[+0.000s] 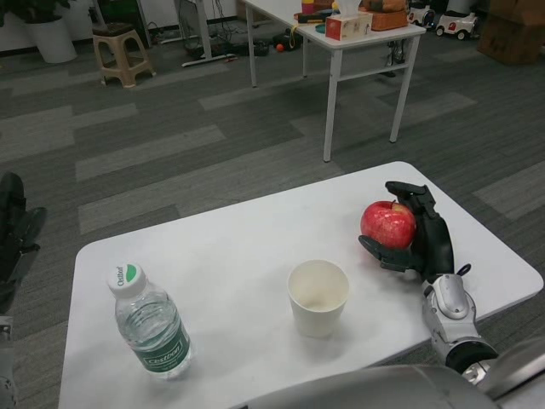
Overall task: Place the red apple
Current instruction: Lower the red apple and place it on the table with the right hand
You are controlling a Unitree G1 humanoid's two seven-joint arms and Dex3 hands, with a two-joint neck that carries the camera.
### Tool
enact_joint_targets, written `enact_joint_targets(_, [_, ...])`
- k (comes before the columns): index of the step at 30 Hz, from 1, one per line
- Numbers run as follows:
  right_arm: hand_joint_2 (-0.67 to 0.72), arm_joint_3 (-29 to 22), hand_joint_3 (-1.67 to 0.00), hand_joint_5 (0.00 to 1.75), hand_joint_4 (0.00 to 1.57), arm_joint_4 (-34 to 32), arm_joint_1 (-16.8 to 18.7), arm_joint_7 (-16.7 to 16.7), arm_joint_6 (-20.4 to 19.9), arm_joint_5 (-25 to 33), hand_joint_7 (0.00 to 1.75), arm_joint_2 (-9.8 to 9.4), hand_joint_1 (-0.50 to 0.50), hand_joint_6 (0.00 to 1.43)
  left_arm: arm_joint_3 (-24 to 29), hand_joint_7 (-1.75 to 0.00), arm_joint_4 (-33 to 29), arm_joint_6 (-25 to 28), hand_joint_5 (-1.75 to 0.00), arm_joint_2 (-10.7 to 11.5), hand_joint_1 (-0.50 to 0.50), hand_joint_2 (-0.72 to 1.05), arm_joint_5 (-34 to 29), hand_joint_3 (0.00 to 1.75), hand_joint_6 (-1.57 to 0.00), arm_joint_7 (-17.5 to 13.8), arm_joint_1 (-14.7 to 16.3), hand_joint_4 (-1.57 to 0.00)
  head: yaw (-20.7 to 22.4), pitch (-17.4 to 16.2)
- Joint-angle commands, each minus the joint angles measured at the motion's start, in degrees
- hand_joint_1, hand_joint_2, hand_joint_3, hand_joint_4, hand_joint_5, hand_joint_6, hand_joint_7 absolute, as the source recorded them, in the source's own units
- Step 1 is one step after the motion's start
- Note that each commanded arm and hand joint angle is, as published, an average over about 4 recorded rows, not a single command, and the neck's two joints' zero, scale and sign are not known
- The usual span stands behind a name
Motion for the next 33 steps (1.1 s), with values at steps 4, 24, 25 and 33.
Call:
enact_joint_targets(4, [-0.48, -0.4, -0.87, 0.29, 0.00, 0.0, 3.6, 1.8, 2.0, -3.5, 0.84, 1.40, -0.21, 0.00, 0.5, 0.00, 0.3, -0.4, 0.00, 0.0, -0.48, 1.05, -0.4, 0.00, 0.00, 0.2, 0.5, 0.00, 0.0, -0.4])
enact_joint_targets(24, [-0.48, -3.5, -0.75, 0.00, 0.00, 0.5, 5.4, 3.5, 2.8, -9.4, 0.58, 2.10, -0.36, 0.00, 0.6, 0.00, 0.2, -0.5, 0.00, 0.0, -0.48, 1.05, -0.4, 0.00, 0.00, 0.2, 0.6, 0.00, -0.2, -1.3])
enact_joint_targets(25, [-0.45, -3.6, -0.67, 0.00, 0.00, 0.5, 5.5, 3.6, 2.8, -9.4, 0.54, 2.15, -0.39, 0.00, 0.6, 0.00, 0.3, -0.5, 0.00, 0.0, -0.48, 1.05, -0.4, 0.00, 0.00, 0.2, 0.6, 0.00, -0.2, -1.4])
enact_joint_targets(33, [-0.18, -4.7, -0.10, 0.00, 0.00, 0.4, 5.8, 4.9, 2.8, -10.7, 0.38, 2.30, -0.46, 0.00, 0.6, 0.00, 0.3, -0.5, 0.00, 0.0, -0.48, 1.05, -0.4, 0.00, 0.00, 0.2, 0.6, 0.00, -0.3, -1.4])
